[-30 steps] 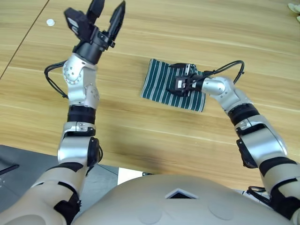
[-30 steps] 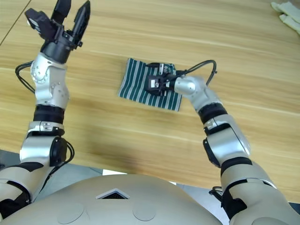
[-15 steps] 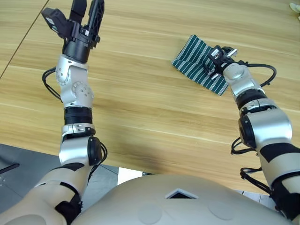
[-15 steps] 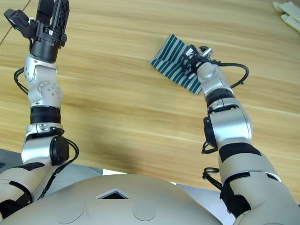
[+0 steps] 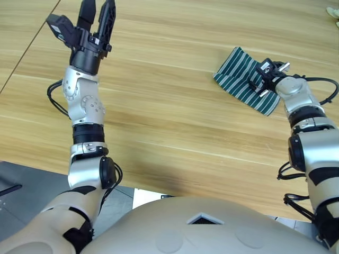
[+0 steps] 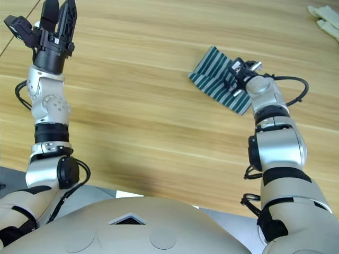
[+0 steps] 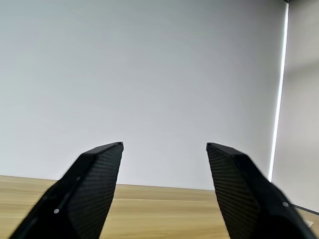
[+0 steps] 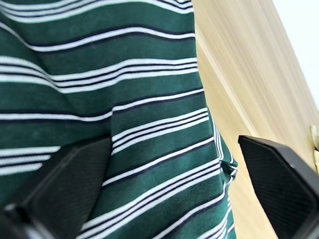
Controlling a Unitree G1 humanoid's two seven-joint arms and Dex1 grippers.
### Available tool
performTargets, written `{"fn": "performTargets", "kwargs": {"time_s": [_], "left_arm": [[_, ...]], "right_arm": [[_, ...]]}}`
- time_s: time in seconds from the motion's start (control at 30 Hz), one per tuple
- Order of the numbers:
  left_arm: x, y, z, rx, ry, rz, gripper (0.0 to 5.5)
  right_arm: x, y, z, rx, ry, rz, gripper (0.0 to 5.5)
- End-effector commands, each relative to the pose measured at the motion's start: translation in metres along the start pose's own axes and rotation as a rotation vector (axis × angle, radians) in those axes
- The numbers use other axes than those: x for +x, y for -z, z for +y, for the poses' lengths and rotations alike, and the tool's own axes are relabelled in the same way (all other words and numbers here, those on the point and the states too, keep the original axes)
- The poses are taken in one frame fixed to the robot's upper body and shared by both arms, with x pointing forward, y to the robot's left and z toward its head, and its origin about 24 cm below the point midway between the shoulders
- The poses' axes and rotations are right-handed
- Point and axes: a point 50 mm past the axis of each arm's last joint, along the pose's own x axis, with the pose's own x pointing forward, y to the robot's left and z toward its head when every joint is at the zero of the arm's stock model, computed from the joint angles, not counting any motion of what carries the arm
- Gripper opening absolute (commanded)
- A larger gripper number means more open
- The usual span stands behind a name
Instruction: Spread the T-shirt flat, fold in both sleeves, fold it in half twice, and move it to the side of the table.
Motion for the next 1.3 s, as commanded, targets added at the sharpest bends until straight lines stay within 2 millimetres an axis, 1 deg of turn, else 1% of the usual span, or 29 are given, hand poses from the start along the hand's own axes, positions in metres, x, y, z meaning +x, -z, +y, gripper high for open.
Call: {"fn": "performTargets", "kwargs": {"time_s": [0.03, 0.1, 0.13, 0.2, 0.27, 0.3, 0.37, 0.47, 0.53, 0.6, 0.73, 0.77, 0.8, 0.83, 0.87, 0.93, 1.03, 1.1, 1.13, 1.2, 1.3], "left_arm": [[-0.005, -0.004, 0.001, 0.028, -0.005, 0.011, 3.12], [-0.008, -0.006, 0.002, 0.037, -0.013, 0.012, 3.12], [-0.01, -0.006, 0.002, 0.043, -0.017, 0.014, 3.12], [-0.015, -0.006, 0.004, 0.052, -0.026, 0.018, 3.12], [-0.017, -0.006, 0.005, 0.055, -0.03, 0.022, 3.12], [-0.017, -0.006, 0.005, 0.057, -0.03, 0.025, 3.12], [-0.018, -0.005, 0.004, 0.059, -0.026, 0.031, 3.12], [-0.02, -0.005, 0.004, 0.063, -0.023, 0.035, 3.12], [-0.02, -0.004, 0.004, 0.064, -0.022, 0.036, 3.12], [-0.021, -0.003, 0.004, 0.064, -0.021, 0.04, 3.12], [-0.021, -0.002, 0.003, 0.065, -0.017, 0.042, 3.12], [-0.021, -0.002, 0.004, 0.065, -0.016, 0.042, 3.12], [-0.021, -0.002, 0.004, 0.066, -0.017, 0.042, 3.12], [-0.021, -0.002, 0.004, 0.067, -0.018, 0.042, 3.12], [-0.021, -0.002, 0.004, 0.068, -0.017, 0.041, 3.12], [-0.019, -0.001, 0.002, 0.066, -0.012, 0.04, 3.12], [-0.017, 0.0, 0.0, 0.063, -0.007, 0.039, 3.12], [-0.017, 0.001, 0.0, 0.06, -0.007, 0.039, 3.12], [-0.017, 0.001, -0.001, 0.059, -0.007, 0.039, 3.12], [-0.016, 0.001, -0.002, 0.058, -0.005, 0.039, 3.12], [-0.015, 0.001, -0.003, 0.057, -0.002, 0.038, 3.12]], "right_arm": [[-0.032, 0.121, 0.064, -0.125, -0.272, 0.437, 4.6], [-0.037, 0.127, 0.065, -0.169, -0.308, 0.433, 4.6], [-0.04, 0.13, 0.062, -0.195, -0.324, 0.421, 4.6], [-0.045, 0.132, 0.053, -0.226, -0.359, 0.376, 4.6], [-0.051, 0.131, 0.042, -0.242, -0.377, 0.314, 4.6], [-0.055, 0.13, 0.033, -0.241, -0.376, 0.272, 4.6], [-0.064, 0.119, 0.012, -0.227, -0.375, 0.137, 4.6], [-0.085, 0.101, -0.024, -0.268, -0.301, -0.04, 4.6], [-0.101, 0.087, -0.041, -0.312, -0.258, -0.142, 4.6], [-0.118, 0.078, -0.052, -0.36, -0.214, -0.195, 4.6], [-0.14, 0.068, -0.064, -0.408, -0.133, -0.211, 4.6], [-0.145, 0.057, -0.066, -0.425, -0.11, -0.256, 4.6], [-0.148, 0.044, -0.064, -0.434, -0.094, -0.322, 4.6], [-0.149, 0.028, -0.058, -0.447, -0.104, -0.403, 4.6], [-0.147, 0.014, -0.046, -0.459, -0.148, -0.474, 4.6], [-0.136, 0.0, -0.019, -0.493, -0.256, -0.518, 4.6], [-0.119, -0.003, 0.017, -0.536, -0.412, -0.512, 4.6], [-0.112, -0.004, 0.041, -0.551, -0.515, -0.524, 4.6], [-0.109, -0.004, 0.049, -0.559, -0.552, -0.527, 4.6], [-0.106, -0.003, 0.058, -0.572, -0.596, -0.522, 4.6], [-0.104, 0.001, 0.06, -0.581, -0.621, -0.493, 4.6]]}}
